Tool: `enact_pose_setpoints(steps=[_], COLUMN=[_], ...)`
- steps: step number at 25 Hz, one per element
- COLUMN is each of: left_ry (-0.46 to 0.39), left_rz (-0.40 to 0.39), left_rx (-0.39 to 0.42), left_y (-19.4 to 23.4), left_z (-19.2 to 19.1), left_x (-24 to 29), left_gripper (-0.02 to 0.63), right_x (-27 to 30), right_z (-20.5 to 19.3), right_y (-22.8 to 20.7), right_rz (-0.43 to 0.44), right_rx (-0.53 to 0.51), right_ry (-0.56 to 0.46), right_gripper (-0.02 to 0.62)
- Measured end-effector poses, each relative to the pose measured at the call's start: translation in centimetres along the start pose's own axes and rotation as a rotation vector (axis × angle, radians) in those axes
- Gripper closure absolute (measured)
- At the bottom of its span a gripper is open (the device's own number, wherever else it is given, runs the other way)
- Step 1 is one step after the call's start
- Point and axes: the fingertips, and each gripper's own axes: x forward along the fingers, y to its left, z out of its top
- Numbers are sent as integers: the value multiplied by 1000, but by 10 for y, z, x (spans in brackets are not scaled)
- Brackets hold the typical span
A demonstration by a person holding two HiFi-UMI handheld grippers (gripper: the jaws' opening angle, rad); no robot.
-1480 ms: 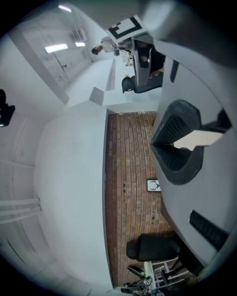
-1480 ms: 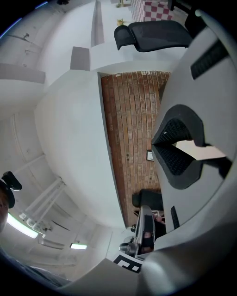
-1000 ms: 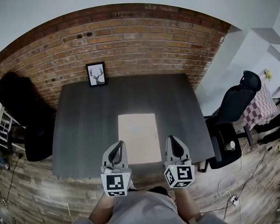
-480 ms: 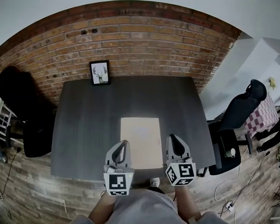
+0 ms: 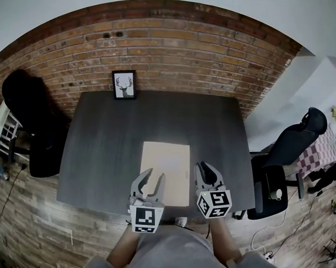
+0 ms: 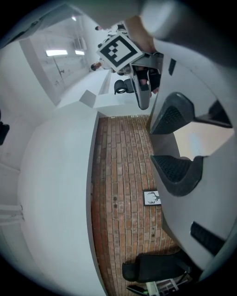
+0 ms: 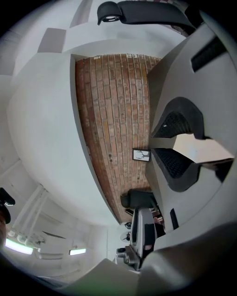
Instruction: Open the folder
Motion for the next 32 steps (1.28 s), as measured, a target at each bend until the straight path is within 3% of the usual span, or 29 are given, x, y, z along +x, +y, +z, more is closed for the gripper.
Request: enact_pose_setpoints(steps=[11,18,32], left_ry=[155,244,382], left_rz=[-40,-124,-259], left_rx=[129,279,376], left_y=[-31,-63,-100], left_z=[-61,-100,-155], left_x=[19,28,24], left_gripper=[448,442,426], right_x=[8,3,-13], right_z=[-87,-145,-223], right_y=[-18,-22,-11], right_rz=[42,59,115], right_rx=[35,60,73], right_ry=[206,347,540], right_gripper=[529,526,522])
